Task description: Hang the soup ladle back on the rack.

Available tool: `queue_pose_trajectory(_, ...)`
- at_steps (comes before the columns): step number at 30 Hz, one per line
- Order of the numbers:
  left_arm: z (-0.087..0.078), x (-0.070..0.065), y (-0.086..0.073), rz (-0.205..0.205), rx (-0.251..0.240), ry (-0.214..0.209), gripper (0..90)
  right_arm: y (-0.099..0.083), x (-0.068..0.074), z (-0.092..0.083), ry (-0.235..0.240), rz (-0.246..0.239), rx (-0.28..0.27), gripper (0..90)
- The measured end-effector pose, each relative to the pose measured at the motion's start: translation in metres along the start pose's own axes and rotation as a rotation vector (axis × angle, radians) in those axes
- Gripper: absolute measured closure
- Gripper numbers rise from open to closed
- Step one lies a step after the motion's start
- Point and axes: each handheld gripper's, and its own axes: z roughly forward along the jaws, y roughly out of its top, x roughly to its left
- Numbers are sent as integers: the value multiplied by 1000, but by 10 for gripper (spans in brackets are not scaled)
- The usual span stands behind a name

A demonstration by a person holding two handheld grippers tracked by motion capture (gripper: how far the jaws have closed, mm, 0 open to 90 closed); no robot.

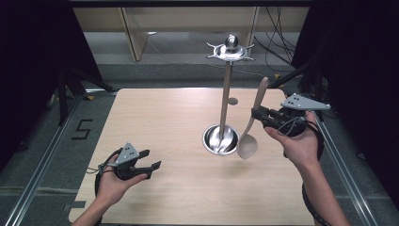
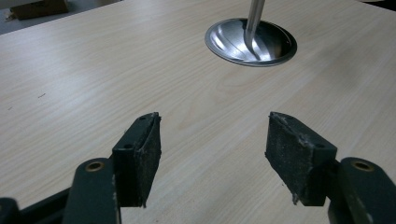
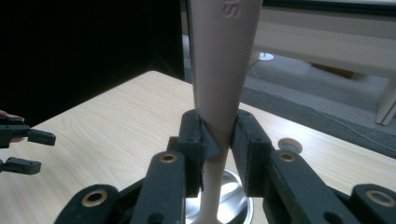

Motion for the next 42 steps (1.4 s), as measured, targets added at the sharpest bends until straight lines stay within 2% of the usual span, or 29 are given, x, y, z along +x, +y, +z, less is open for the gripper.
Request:
queue_pose_trajectory(1, 0, 0, 0, -5, 5, 9, 349, 0, -1, 0, 4, -5, 2, 749)
queue_pose_trajectory(3, 1, 0, -1, -1, 3, -4, 349, 2, -6, -1, 23, -27, 2, 749)
queue_pose_trajectory(8, 2, -1, -1, 4, 11, -2, 350, 8, -16, -2, 22, -95, 14, 749)
queue_pose_trajectory(9, 2, -1, -1, 3, 11, -1, 349, 10, -16, -2, 29, -80, 22, 749)
queue_pose_trajectory(12, 2, -1, -1, 7, 10, -8, 350, 15, -20, -1, 44, -96, 21, 749)
queue_pose_trajectory(15, 2, -1, -1, 9, 10, -2, 349, 21, -22, 0, 49, -107, 20, 749)
queue_pose_trajectory(16, 2, -1, -1, 10, 11, -2, 349, 21, -22, 1, 31, -111, 7, 749)
queue_pose_trajectory(17, 2, -1, -1, 9, 11, -1, 349, 22, -21, 1, 36, -99, 13, 749)
queue_pose_trajectory(18, 2, -1, -1, 9, 10, -1, 349, 23, -22, 0, 45, -124, 21, 749)
queue_pose_trajectory(19, 2, -1, -1, 11, 12, -1, 349, 24, -21, 0, 43, -106, 33, 749)
queue_pose_trajectory(21, 2, -1, -1, 10, 11, -8, 349, 26, -23, 1, 51, -117, 27, 749)
queue_pose_trajectory(22, 2, -1, -1, 9, 11, -9, 349, 26, -24, 1, 36, -124, 7, 749)
queue_pose_trajectory(25, 2, -1, -1, 10, 14, -4, 349, 30, -24, 2, 50, -109, 25, 749)
queue_pose_trajectory(26, 2, -1, -1, 10, 12, -11, 349, 32, -26, 3, 53, -132, 27, 749)
queue_pose_trajectory(31, 2, -1, -1, 9, 9, -7, 349, 38, -26, 7, 59, -120, 34, 749)
queue_pose_trajectory(35, 1, -1, -1, 4, 8, -7, 349, 42, -27, 9, 49, -126, 18, 748)
queue_pose_trajectory(42, 1, -1, -1, 17, 10, -9, 349, 48, -27, 12, 76, -125, 32, 749)
